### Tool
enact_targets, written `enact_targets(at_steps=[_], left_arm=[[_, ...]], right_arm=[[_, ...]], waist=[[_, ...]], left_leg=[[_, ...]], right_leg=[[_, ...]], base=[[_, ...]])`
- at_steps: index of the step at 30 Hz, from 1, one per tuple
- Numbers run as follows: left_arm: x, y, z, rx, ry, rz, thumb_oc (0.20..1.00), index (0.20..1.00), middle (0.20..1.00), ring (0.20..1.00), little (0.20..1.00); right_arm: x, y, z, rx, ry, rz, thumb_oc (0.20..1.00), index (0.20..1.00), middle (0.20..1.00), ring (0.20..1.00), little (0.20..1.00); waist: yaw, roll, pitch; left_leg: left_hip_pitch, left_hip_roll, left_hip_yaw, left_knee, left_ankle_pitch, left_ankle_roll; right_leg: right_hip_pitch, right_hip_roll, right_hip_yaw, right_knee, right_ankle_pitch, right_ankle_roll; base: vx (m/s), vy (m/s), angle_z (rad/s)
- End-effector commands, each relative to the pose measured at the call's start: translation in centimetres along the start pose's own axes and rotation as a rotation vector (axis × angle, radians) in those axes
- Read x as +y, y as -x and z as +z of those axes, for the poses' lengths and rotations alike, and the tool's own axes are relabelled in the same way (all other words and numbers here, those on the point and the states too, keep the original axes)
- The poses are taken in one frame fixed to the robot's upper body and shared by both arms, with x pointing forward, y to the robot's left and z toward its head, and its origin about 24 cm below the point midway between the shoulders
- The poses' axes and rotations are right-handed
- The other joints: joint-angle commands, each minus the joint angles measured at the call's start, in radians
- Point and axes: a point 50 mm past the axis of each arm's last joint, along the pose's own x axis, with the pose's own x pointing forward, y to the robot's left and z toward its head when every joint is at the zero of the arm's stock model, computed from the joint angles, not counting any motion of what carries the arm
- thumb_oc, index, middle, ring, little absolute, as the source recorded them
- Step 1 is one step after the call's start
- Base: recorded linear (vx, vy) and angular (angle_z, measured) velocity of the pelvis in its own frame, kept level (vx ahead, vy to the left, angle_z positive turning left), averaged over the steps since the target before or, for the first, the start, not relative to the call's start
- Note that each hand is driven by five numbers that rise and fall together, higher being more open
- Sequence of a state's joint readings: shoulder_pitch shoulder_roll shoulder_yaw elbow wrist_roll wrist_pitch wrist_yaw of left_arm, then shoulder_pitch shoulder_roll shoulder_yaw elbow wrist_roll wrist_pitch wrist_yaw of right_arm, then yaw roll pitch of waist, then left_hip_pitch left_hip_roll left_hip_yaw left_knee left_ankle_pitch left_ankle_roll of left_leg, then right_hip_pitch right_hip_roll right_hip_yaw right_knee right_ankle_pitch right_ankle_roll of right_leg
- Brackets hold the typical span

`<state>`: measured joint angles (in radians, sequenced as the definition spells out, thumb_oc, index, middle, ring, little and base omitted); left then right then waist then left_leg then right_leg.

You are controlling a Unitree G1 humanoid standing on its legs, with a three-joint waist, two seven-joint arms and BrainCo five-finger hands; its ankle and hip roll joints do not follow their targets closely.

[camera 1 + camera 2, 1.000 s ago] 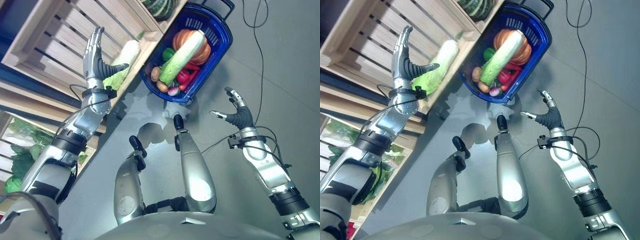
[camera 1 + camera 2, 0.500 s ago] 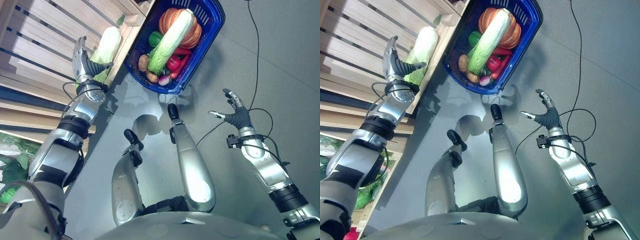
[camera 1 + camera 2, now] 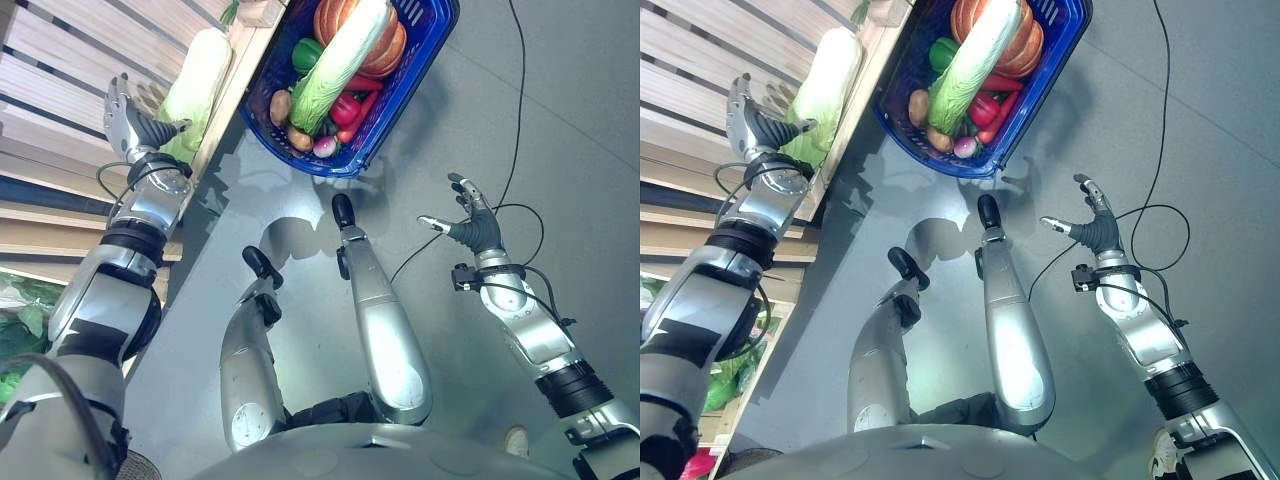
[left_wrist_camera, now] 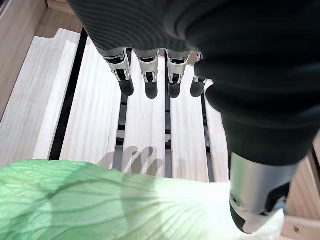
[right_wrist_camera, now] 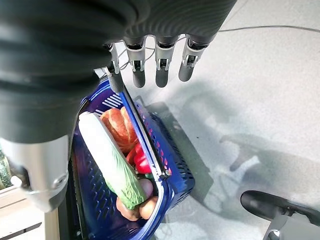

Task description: Pick up fruits and vegetables into the basket

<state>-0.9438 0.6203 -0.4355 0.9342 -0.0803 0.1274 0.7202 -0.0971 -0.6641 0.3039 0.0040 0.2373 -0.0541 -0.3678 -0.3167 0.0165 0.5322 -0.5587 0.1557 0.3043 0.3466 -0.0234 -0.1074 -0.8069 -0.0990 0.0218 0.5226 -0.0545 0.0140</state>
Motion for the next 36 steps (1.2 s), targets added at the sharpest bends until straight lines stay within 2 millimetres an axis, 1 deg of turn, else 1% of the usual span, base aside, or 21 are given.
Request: enact_targets(at_steps=[1,6,20,24,29,36], left_arm=[[3.5,-1.9,-1.5,0.056,-0.024,0.133,1.0,1.0,1.0,1.0,1.0],[3.4,-2.0,-1.3,0.053,-0.033,0.116,1.0,1.0,1.0,1.0,1.0],[2.6,-2.2,-1.5,0.134,-0.039,0.037,1.0,1.0,1.0,1.0,1.0],[2.0,-1.9,-2.2,0.175,-0.038,-0.018,1.0,1.0,1.0,1.0,1.0],[1.6,-1.5,-2.9,0.213,-0.061,-0.034,1.0,1.0,1.0,1.0,1.0],[0.8,-0.8,-4.8,0.323,-0.02,-0.119,1.0,1.0,1.0,1.0,1.0]], right_arm=[[-0.1,0.1,0.2,-0.03,-0.052,-0.021,1.0,1.0,1.0,1.0,1.0],[-0.1,-0.1,0.3,-0.029,-0.065,-0.027,1.0,1.0,1.0,1.0,1.0],[0.1,-1.0,0.3,-0.023,-0.073,-0.023,1.0,1.0,1.0,1.0,1.0],[0.1,-1.1,0.3,-0.022,-0.075,-0.026,1.0,1.0,1.0,1.0,1.0],[0.0,-1.3,0.2,-0.021,-0.081,-0.029,1.0,1.0,1.0,1.0,1.0],[-0.1,-1.5,0.3,-0.02,-0.091,-0.026,1.0,1.0,1.0,1.0,1.0]], waist=[[-0.018,-0.015,-0.012],[-0.016,-0.014,-0.012],[-0.032,-0.009,-0.012],[-0.033,-0.008,-0.012],[-0.034,-0.01,-0.012],[-0.036,-0.01,-0.012]], left_leg=[[-0.104,0.011,-0.008,0.097,-0.06,0.022],[-0.12,0.006,-0.01,0.097,-0.063,0.022],[-0.165,0.005,-0.006,0.106,-0.073,0.013],[-0.182,0.006,-0.007,0.115,-0.077,0.012],[-0.194,0.007,-0.004,0.111,-0.075,0.01],[-0.211,0.004,-0.006,0.11,-0.073,0.007]], right_leg=[[-0.02,0.022,-0.045,0.029,-0.073,0.033],[-0.038,0.023,-0.047,0.024,-0.065,0.034],[-0.096,0.029,-0.029,0.023,-0.053,0.034],[-0.115,0.03,-0.023,0.026,-0.051,0.033],[-0.127,0.029,-0.024,0.017,-0.042,0.035],[-0.148,0.031,-0.018,0.013,-0.034,0.036]], base=[[0.0,0.0,0.0],[0.0,0.0,0.0],[0.01,0.003,-0.02],[0.01,0.002,-0.02],[0.0,0.0,0.0],[0.0,0.0,0.0]])
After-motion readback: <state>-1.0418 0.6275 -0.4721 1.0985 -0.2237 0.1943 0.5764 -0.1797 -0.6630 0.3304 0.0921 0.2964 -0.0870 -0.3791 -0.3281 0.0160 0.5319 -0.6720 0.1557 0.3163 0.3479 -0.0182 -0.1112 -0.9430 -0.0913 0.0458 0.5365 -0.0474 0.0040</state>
